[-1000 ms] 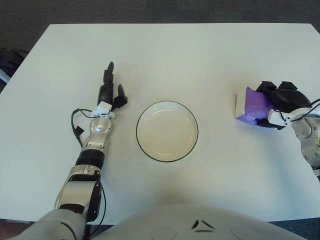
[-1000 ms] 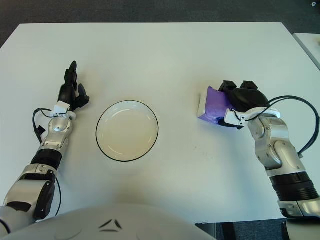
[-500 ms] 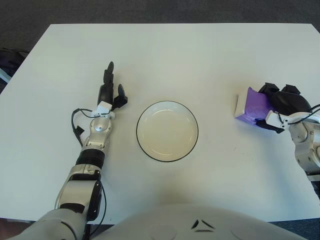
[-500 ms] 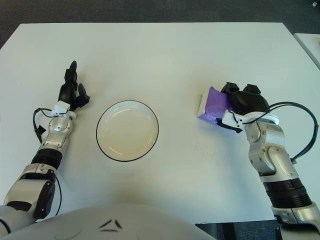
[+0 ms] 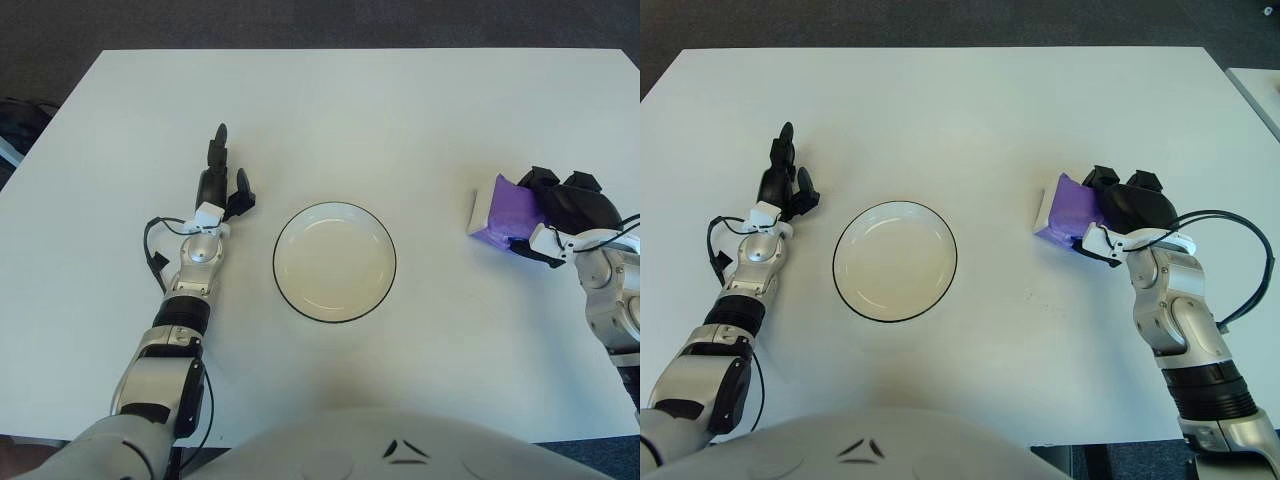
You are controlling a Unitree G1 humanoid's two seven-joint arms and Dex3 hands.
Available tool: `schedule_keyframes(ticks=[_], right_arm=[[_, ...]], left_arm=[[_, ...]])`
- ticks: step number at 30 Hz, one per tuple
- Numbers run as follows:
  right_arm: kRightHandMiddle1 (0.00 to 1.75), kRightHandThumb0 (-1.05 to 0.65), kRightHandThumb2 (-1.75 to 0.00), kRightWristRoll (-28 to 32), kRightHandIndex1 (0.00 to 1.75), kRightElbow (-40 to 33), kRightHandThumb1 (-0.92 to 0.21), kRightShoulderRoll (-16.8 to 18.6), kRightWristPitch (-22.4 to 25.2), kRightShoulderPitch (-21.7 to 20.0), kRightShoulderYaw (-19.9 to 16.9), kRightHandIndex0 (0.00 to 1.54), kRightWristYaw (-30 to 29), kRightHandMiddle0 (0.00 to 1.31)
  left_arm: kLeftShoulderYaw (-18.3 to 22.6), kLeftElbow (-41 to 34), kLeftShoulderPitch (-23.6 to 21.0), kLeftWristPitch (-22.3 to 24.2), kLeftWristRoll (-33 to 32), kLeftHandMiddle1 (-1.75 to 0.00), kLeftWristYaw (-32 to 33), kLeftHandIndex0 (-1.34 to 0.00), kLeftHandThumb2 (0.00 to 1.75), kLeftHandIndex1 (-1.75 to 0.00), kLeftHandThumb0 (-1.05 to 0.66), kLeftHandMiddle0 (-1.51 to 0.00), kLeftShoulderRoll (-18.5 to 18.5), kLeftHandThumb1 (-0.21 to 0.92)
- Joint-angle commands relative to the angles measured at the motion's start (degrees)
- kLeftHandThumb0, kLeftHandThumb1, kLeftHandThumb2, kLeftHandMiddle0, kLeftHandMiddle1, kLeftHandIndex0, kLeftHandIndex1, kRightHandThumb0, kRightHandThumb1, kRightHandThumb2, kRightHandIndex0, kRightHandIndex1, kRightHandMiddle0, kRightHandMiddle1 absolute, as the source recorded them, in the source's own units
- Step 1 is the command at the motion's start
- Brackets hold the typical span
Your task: Put the tissue paper into the plate.
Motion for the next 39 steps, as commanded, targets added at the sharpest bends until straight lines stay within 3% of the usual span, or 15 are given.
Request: schedule_keyframes(ticks=[1, 8, 14, 21, 33, 39], right_arm=[[1.75, -0.21, -1.20, 2.18, 1.75, 2.38, -0.35, 0.25, -3.09, -1.20, -1.21, 1.21, -1.51, 0.98], [1.75, -0.20, -1.24, 6.32, 1.75, 1.28, -0.33, 1.28, -5.73, -4.30, -3.48, 1.24, -1.53, 1.05], [1.75, -0.20, -1.25, 8.24, 1.75, -7.24, -0.33, 2.84, -1.14, -8.44, -4.16, 1.28, 3.35, 1.06], [1.75, -0.20, -1.24, 8.62, 1.75, -12.64, -0.34, 4.62, 1.19, -10.65, -4.93, 1.28, 4.71, 1.04], [1.75, -0.17, -1.22, 7.97, 1.75, -15.76, -0.34, 7.82, 3.34, -16.50, -2.20, 1.29, 5.74, 1.01], [1.75, -0.13, -1.23, 10.89, 1.75, -18.03, -0.33, 10.94, 4.31, -19.08, -0.17, 1.31, 8.07, 1.01]], left_arm=[[-0.90, 7.29, 7.27, 1.16, 0.72, 0.00, 0.32, 0.00, 0.99, -0.06, -0.86, -0.02, -2.93, 0.92], [-1.13, 7.94, 7.01, 1.11, 1.27, 0.00, 0.72, 0.00, 0.99, -0.05, -0.86, -0.01, -2.71, 0.92], [-1.24, 8.47, 6.85, 0.48, 1.39, 0.00, 0.75, 0.00, 1.01, -0.04, -0.88, 0.00, -2.67, 0.92], [-1.37, 8.94, 6.63, 0.22, 1.29, 0.00, 0.56, 0.00, 1.02, -0.04, -0.88, 0.00, -2.68, 0.92], [-1.62, 7.65, 7.00, 0.32, 1.38, -0.01, 0.58, 0.00, 1.03, -0.07, -0.87, -0.02, -2.82, 0.92], [-1.85, 7.35, 7.23, 0.82, 1.73, -0.01, 0.70, 0.00, 1.03, -0.09, -0.86, -0.02, -2.51, 0.92]])
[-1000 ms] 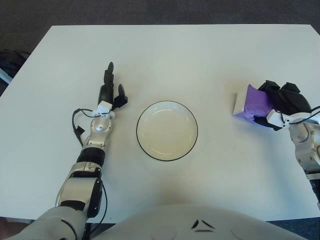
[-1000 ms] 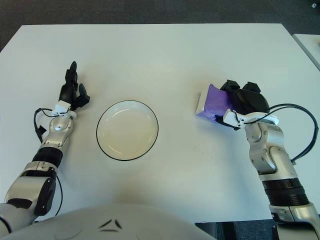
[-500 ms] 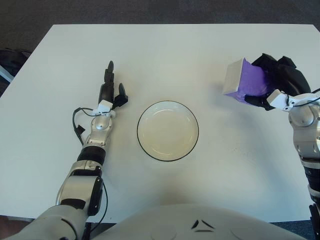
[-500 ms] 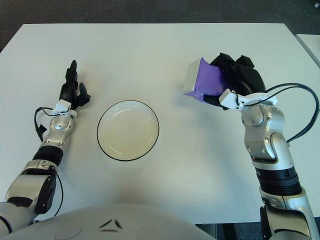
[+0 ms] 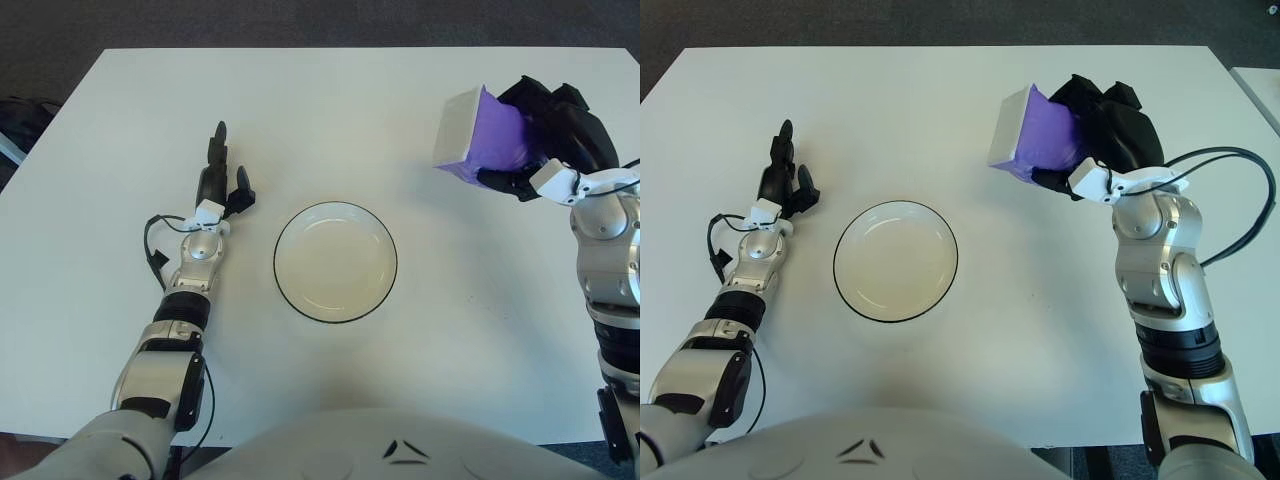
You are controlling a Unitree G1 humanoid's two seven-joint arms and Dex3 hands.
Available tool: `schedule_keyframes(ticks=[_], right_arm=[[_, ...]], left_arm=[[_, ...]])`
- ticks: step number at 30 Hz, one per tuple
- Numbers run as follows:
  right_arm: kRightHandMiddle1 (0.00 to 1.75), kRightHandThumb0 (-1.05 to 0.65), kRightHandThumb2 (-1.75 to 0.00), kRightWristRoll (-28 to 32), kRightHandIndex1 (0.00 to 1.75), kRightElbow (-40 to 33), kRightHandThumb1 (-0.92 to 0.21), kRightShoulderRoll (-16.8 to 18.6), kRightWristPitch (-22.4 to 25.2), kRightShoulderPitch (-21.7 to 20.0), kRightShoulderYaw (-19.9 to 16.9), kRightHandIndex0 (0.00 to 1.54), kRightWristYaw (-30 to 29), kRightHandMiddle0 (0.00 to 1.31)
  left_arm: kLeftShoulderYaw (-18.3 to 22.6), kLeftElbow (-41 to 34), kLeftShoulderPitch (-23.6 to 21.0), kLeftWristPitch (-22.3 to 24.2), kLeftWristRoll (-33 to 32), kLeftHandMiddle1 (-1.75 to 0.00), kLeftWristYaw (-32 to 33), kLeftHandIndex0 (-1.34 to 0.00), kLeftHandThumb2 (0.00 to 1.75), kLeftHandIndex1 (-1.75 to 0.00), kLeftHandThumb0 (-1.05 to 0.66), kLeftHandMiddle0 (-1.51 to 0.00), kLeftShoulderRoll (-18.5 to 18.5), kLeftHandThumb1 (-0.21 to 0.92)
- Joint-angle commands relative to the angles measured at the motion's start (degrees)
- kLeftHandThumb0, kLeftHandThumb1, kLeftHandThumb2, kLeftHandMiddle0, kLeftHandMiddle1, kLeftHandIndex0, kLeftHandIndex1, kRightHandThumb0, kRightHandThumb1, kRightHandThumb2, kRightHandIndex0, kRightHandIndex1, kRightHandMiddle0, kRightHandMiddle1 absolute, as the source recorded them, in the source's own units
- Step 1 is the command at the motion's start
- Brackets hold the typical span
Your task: Put the tissue paper into the plate.
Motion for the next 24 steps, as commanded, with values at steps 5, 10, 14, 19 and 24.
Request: schedule_keyframes(ticks=[5, 10, 14, 19, 24], right_arm=[[1.75, -0.10, -1.25, 2.04, 1.75, -5.13, -0.33, 5.47, 0.04, -1.69, 3.87, 1.32, 0.93, 1.00], [1.75, -0.11, -1.25, 1.25, 1.75, -5.81, -0.33, 7.93, -1.45, -2.30, 6.69, 1.32, -0.02, 1.00], [1.75, -0.13, -1.25, 0.47, 1.75, -6.29, -0.34, 10.04, -2.73, -3.31, 9.19, 1.33, -0.43, 1.01], [1.75, -0.15, -1.25, -0.32, 1.75, -7.54, -0.35, 12.54, -2.99, -3.76, 12.65, 1.32, 0.31, 1.02], [1.75, -0.12, -1.26, 3.58, 1.75, -8.55, -0.33, 13.45, -5.52, -1.94, 15.29, 1.32, 3.13, 1.02]], left_arm=[[-1.43, 5.94, 8.62, 1.53, 1.31, -0.01, 0.30, 0.00, 1.02, -0.10, -0.87, -0.02, -2.75, 0.92], [-1.39, 5.83, 8.66, 1.79, 1.11, 0.00, 0.12, 0.00, 1.02, -0.10, -0.87, -0.01, -2.80, 0.92], [-1.41, 5.50, 8.78, 2.00, 0.95, 0.00, -0.09, 0.00, 1.03, -0.09, -0.86, -0.01, -2.85, 0.92], [-1.54, 5.27, 8.95, 2.11, 1.09, 0.00, -0.13, 0.00, 1.03, -0.09, -0.86, -0.01, -2.76, 0.92], [-1.90, 4.98, 9.32, 1.82, 1.63, 0.00, 0.12, 0.00, 1.03, -0.11, -0.86, -0.02, -2.59, 0.92]])
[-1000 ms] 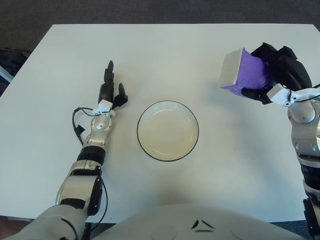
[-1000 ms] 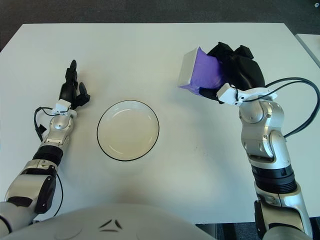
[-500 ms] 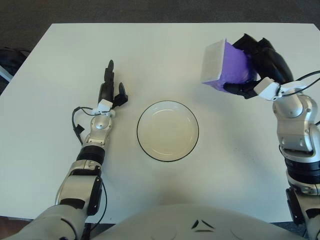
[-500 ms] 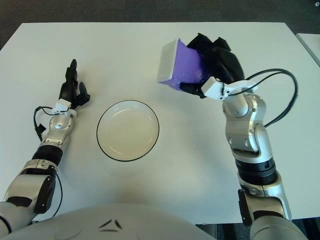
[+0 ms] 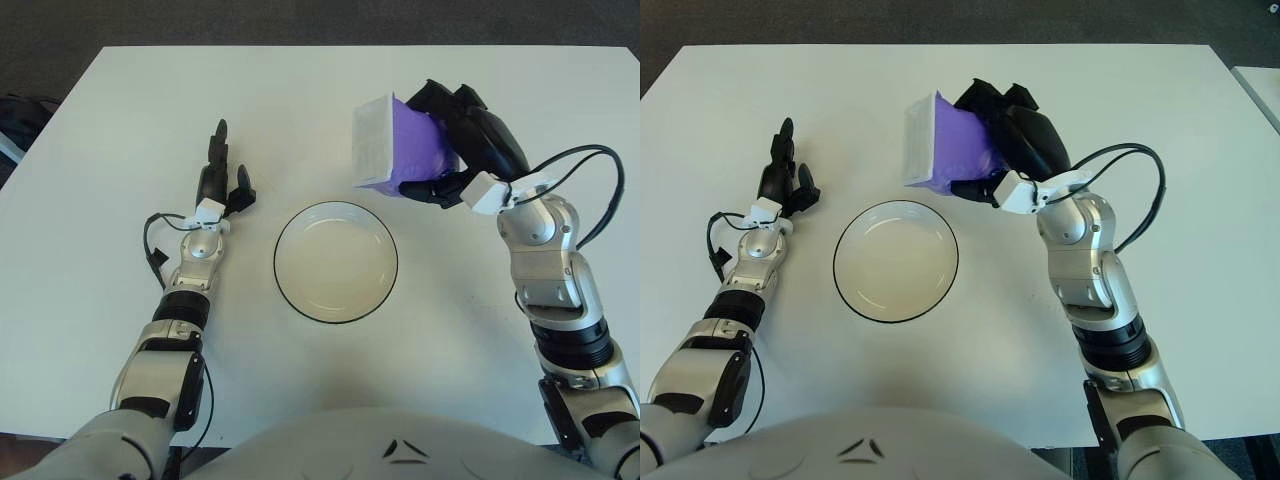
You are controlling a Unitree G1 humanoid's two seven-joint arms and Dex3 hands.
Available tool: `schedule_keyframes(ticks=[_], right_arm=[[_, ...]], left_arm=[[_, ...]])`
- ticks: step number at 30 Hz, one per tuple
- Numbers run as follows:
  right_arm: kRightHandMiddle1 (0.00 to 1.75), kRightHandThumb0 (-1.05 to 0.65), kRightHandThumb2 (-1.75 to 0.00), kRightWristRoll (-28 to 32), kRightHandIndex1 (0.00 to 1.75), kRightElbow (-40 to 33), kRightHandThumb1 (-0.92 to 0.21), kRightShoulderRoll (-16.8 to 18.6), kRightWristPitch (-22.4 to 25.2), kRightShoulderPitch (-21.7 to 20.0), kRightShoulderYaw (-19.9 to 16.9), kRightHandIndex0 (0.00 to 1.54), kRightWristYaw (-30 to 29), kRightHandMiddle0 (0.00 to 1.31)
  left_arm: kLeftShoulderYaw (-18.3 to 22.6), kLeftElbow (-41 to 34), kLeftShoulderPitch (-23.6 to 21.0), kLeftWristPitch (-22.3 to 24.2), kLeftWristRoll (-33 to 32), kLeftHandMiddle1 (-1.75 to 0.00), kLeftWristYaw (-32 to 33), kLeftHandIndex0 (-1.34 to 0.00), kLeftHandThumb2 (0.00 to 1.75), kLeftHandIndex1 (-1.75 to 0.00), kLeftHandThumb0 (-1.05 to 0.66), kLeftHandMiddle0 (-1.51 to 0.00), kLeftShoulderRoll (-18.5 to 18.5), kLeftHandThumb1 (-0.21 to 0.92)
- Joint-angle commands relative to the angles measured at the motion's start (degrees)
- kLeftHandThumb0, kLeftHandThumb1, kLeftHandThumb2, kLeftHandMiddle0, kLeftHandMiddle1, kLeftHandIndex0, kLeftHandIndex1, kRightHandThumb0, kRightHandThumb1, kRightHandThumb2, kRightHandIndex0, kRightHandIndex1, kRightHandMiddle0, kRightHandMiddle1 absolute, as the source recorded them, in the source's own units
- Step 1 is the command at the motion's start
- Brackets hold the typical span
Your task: Put the tissue paper into the plate.
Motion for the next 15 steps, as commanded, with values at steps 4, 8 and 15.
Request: schedule_keyframes(ticks=[4, 8, 15], right_arm=[[1.75, -0.10, -1.29, 4.13, 1.75, -2.05, -0.31, 0.47, -4.19, 1.21, 2.02, 1.31, 3.20, 1.01], [1.75, -0.10, -1.30, 6.64, 1.75, -1.74, -0.29, -0.04, -4.86, -0.55, 3.30, 1.30, 7.03, 1.00], [1.75, -0.05, -1.33, 8.09, 1.75, -3.61, -0.26, 0.11, -3.50, -0.85, 5.02, 1.24, 11.87, 0.96]], left_arm=[[-1.83, 5.47, 9.52, 1.16, 1.71, 0.00, 0.16, 0.00, 1.02, -0.12, -0.86, -0.02, -2.78, 0.92], [-2.49, 6.31, 9.55, 0.41, 2.81, 0.00, 0.41, 0.00, 1.03, -0.10, -0.88, -0.01, -2.02, 0.92], [-3.04, 10.69, 8.12, -0.76, 4.87, 0.00, 2.33, 0.00, 1.04, -0.02, -0.92, 0.00, -0.96, 0.92]])
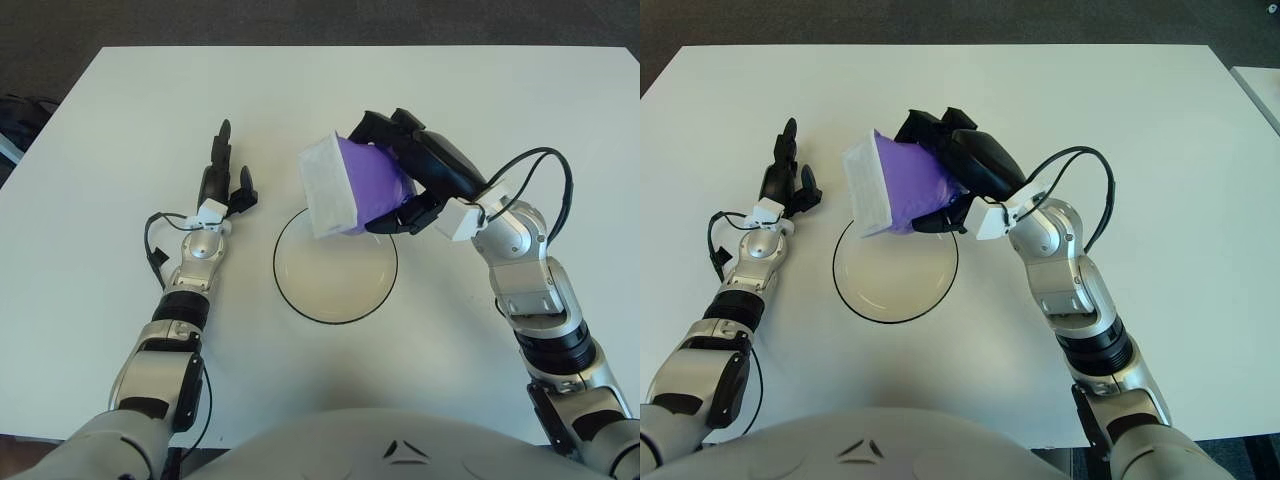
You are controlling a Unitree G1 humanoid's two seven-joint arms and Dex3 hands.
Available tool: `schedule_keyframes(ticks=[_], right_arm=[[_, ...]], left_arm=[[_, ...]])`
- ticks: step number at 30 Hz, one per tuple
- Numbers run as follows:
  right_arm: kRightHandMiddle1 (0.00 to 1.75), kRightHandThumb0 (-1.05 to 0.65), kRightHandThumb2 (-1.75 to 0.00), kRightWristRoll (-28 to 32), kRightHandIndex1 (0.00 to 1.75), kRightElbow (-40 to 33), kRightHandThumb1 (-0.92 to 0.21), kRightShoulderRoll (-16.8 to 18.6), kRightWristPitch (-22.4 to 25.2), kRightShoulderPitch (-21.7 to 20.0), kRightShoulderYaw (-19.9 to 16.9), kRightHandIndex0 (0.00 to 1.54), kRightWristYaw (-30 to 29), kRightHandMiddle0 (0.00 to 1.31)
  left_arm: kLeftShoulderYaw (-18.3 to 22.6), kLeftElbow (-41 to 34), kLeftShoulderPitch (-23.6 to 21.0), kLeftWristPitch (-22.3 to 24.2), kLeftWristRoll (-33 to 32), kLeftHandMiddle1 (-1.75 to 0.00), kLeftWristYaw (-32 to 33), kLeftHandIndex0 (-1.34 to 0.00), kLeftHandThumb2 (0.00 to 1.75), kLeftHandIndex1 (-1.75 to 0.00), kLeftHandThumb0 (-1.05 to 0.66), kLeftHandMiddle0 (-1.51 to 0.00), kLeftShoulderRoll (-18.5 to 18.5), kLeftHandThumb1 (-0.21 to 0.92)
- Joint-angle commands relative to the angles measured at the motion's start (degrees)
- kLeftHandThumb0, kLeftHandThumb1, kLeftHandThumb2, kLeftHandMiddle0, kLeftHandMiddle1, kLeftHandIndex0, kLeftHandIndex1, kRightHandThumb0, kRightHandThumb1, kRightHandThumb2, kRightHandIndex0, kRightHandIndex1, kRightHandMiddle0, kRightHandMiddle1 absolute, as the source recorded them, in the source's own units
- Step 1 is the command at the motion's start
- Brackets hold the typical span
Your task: Put the tissue paper into the plate.
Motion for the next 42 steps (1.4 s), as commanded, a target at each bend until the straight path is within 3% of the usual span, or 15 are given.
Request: schedule_keyframes(ticks=[1, 14, 36, 40, 42], right_arm=[[1.75, -0.05, -1.33, 1.81, 1.75, -2.57, -0.26, -0.64, -0.25, -1.03, 1.20, 1.24, 3.22, 0.95], [1.75, -0.01, -1.36, 2.40, 1.75, -2.04, -0.23, -0.52, -1.84, -1.50, 3.23, 1.20, 7.01, 0.95], [1.75, -0.02, -1.35, 2.28, 1.75, 0.73, -0.26, 0.28, -11.42, -0.11, 3.95, 1.17, 4.78, 0.95], [1.75, -0.06, -1.31, 2.22, 1.75, 2.40, -0.30, 0.44, -14.75, -0.29, 3.98, 1.12, 3.67, 0.90], [1.75, -0.29, -1.26, 2.08, 1.75, 2.86, -0.35, 0.56, -15.67, -0.28, 3.93, 1.02, 3.36, 0.69]], left_arm=[[-1.80, 9.83, 8.44, 0.16, 2.51, 0.00, 1.59, 0.00, 1.04, -0.02, -0.92, 0.00, -1.87, 0.92], [-1.57, 12.83, 7.46, -1.53, 2.27, 0.00, 2.05, 0.00, 1.04, 0.00, -0.96, 0.00, -2.16, 0.92], [-1.49, 9.86, 8.36, -2.12, 1.21, 0.00, 0.97, 0.00, 1.05, 0.00, -0.96, 0.00, -2.74, 0.92], [-1.54, 8.97, 8.66, -1.73, 1.08, 0.00, 0.74, 0.00, 1.06, 0.00, -0.96, 0.00, -2.86, 0.92], [-1.56, 8.53, 8.81, -1.53, 1.06, 0.00, 0.67, 0.00, 1.06, 0.00, -0.96, 0.00, -2.90, 0.92]])
